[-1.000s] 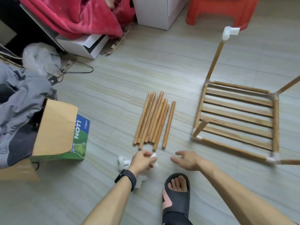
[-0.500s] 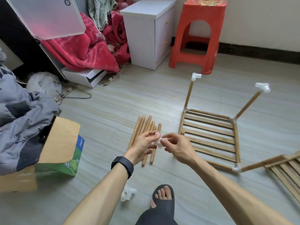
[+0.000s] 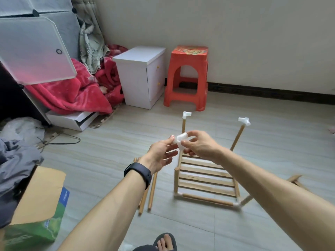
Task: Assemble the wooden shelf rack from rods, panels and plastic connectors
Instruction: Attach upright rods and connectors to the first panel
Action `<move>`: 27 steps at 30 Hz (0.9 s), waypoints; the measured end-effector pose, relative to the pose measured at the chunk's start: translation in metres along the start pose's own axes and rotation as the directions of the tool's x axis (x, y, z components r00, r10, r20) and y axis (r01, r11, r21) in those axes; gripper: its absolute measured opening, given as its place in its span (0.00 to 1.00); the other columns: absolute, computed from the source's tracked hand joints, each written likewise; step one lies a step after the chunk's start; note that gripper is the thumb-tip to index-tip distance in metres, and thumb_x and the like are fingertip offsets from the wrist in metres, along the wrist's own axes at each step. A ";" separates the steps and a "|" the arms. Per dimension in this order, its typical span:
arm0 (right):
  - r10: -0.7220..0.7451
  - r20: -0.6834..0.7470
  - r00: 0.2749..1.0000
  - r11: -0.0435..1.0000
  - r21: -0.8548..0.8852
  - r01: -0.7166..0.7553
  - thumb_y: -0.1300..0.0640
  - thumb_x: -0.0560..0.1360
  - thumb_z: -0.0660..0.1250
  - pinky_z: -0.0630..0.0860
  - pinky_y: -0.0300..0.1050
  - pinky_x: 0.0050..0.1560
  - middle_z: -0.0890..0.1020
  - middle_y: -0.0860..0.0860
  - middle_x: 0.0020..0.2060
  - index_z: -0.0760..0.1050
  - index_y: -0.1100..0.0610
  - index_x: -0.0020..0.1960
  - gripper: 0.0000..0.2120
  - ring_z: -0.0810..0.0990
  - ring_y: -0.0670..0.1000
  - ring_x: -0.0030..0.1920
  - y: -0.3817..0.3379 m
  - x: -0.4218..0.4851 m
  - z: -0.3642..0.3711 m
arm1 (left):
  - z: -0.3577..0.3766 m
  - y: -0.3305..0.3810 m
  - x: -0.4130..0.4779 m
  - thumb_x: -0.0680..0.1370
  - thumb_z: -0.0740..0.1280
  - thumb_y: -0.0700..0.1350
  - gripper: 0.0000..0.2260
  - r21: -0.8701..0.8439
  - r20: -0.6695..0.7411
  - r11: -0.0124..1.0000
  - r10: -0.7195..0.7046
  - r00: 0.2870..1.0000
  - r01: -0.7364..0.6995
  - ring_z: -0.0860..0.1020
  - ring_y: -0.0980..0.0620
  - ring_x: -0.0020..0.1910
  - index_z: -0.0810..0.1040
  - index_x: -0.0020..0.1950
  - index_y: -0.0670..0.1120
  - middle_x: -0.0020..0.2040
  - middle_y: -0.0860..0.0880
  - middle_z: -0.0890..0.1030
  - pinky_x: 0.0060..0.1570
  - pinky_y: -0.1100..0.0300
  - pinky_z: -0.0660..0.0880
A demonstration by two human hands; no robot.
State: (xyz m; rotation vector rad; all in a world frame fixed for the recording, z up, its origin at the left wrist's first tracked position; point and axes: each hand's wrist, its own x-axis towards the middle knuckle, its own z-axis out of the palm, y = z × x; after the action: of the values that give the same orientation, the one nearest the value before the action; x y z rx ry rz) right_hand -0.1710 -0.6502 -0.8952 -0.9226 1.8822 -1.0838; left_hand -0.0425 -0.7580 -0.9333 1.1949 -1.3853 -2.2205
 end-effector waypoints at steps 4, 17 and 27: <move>-0.017 0.005 1.000 0.998 0.063 0.017 0.55 0.80 0.70 0.82 0.56 0.57 0.83 0.62 0.54 0.70 0.58 0.70 0.21 0.85 0.55 0.49 0.011 -0.007 -0.017 | 0.025 0.012 0.003 0.81 0.68 0.52 0.12 0.112 0.015 0.993 0.021 1.000 -0.023 0.80 0.52 0.46 0.84 0.55 0.45 0.44 0.52 0.86 0.41 0.59 0.72; -0.049 -0.023 0.999 0.972 -0.230 0.042 0.52 0.82 0.68 0.76 0.40 0.61 0.84 0.49 0.56 0.74 0.56 0.73 0.21 0.82 0.49 0.57 0.103 0.014 0.027 | -0.014 -0.061 0.020 0.78 0.71 0.57 0.07 0.544 0.036 0.827 0.143 0.989 -0.140 0.77 0.64 0.48 0.81 0.52 0.56 0.49 0.58 0.82 0.44 0.66 0.72; 0.055 -0.077 0.996 0.998 -0.038 -0.058 0.55 0.80 0.70 0.80 0.51 0.61 0.86 0.52 0.51 0.79 0.56 0.68 0.17 0.86 0.49 0.51 0.131 0.038 0.048 | -0.028 -0.082 0.047 0.80 0.69 0.57 0.10 0.389 0.005 0.921 0.017 1.000 -0.018 0.82 0.52 0.54 0.83 0.55 0.54 0.53 0.53 0.85 0.50 0.55 0.75</move>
State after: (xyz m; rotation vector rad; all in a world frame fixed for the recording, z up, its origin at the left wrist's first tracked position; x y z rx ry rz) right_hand -0.1738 -0.6499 -1.0399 -0.8561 1.9870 -1.0639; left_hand -0.0350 -0.7618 -1.0314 1.2899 -1.8934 -1.9879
